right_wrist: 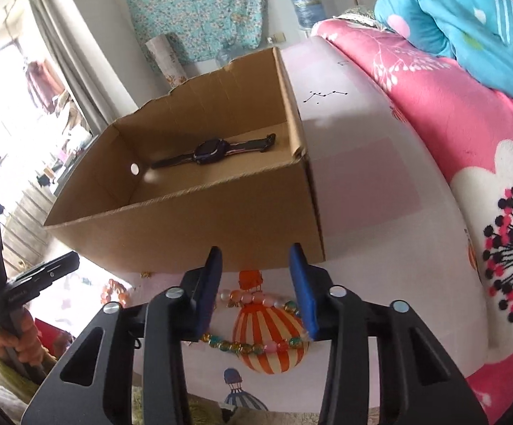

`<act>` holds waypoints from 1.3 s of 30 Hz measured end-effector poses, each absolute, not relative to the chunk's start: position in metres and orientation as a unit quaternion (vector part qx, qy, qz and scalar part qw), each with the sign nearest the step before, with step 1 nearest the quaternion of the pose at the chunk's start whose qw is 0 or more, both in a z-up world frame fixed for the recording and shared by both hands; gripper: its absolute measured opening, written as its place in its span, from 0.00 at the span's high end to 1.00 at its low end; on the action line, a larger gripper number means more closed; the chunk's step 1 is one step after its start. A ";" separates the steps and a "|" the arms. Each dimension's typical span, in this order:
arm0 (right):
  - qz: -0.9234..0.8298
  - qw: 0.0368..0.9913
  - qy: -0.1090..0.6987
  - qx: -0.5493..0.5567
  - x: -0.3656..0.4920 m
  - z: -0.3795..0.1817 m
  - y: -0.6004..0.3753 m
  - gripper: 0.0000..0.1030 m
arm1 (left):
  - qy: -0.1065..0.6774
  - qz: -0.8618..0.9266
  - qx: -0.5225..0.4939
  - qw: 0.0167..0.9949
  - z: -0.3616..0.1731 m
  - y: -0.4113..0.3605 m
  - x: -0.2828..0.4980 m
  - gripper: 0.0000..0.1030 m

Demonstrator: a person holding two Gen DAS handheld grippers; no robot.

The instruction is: Organize jewelry

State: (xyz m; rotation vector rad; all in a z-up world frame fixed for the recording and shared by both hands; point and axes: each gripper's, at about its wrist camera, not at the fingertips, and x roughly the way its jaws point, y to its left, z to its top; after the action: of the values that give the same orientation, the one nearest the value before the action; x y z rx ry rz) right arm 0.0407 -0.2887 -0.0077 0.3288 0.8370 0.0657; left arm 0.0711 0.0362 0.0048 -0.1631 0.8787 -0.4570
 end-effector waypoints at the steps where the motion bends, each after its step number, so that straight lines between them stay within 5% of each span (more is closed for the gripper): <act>1: 0.030 0.901 0.403 0.160 0.042 -0.007 -0.290 0.65 | 0.421 -0.221 -0.080 0.876 0.006 0.038 0.071 0.69; 37: -0.020 0.866 0.490 0.102 0.022 -0.037 -0.282 0.66 | 0.416 -0.318 0.008 0.852 -0.003 -0.050 0.038 0.69; 39: -0.023 0.863 0.496 0.088 0.026 -0.040 -0.278 0.72 | 0.414 -0.324 0.014 0.850 -0.004 -0.056 0.037 0.69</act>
State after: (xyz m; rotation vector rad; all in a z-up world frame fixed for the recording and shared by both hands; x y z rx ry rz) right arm 0.0262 -0.2785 -0.0398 0.1853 1.0408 -0.0479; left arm 0.0372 -0.0557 -0.0035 0.0297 0.8730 -0.6832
